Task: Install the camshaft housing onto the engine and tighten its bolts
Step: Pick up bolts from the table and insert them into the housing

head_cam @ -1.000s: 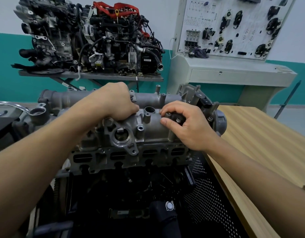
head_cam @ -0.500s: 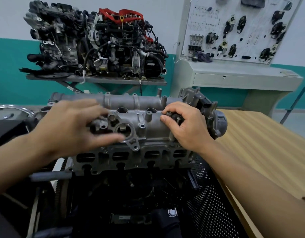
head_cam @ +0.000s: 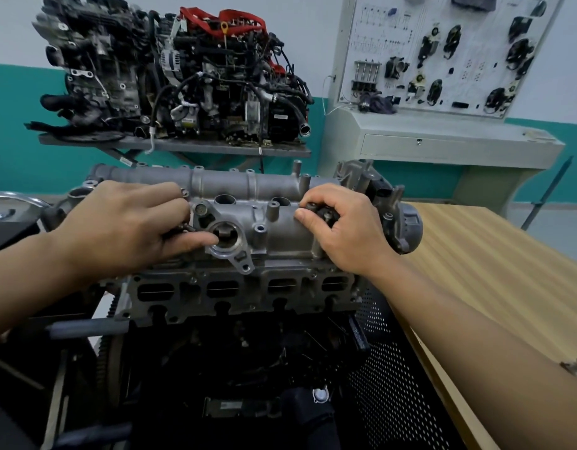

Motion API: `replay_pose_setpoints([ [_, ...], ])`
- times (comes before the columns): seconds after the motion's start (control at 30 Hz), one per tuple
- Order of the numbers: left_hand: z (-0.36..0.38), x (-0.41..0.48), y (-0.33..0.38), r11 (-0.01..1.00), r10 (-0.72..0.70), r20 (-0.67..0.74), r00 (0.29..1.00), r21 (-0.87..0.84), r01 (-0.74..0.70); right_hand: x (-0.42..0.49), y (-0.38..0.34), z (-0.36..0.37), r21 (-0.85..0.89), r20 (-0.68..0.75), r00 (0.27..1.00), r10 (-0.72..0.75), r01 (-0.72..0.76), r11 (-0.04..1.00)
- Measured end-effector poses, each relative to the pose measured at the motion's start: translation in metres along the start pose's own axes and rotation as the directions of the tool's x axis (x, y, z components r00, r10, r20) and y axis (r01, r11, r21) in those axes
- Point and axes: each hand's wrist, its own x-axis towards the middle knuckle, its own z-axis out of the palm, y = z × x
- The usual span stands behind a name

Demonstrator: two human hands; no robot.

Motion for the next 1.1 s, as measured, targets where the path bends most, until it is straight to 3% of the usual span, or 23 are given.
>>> replay_pose_setpoints([
  [0.43,0.002,0.004,-0.004,0.999,-0.043,0.031,0.999,-0.003,0.043,0.009,0.001,-0.006,0.003,0.071,0.997,-0.028,0.028,1.0],
  [0.6,-0.005,0.01,-0.002,0.994,-0.053,0.137,0.989,-0.086,0.066,0.013,0.004,-0.009,0.052,0.127,0.991,-0.029,0.023,0.998],
  [0.67,-0.01,0.013,-0.002,0.979,-0.093,0.229,0.969,-0.154,0.131,0.013,0.005,-0.011,0.069,0.136,0.99,-0.033,0.024,0.997],
  [0.8,-0.018,0.02,-0.006,0.847,-0.315,0.386,0.867,-0.299,0.44,0.012,0.001,-0.015,0.092,0.161,0.987,-0.022,0.007,0.996],
  [0.93,-0.022,0.03,-0.01,0.792,-0.27,0.466,0.843,-0.391,0.47,0.013,-0.005,-0.03,0.133,0.218,0.969,0.114,-0.145,0.981],
  [1.1,-0.024,0.034,-0.012,0.73,-0.265,0.521,0.812,-0.442,0.522,0.015,-0.013,-0.055,-0.158,0.254,0.958,0.137,-0.098,0.983],
])
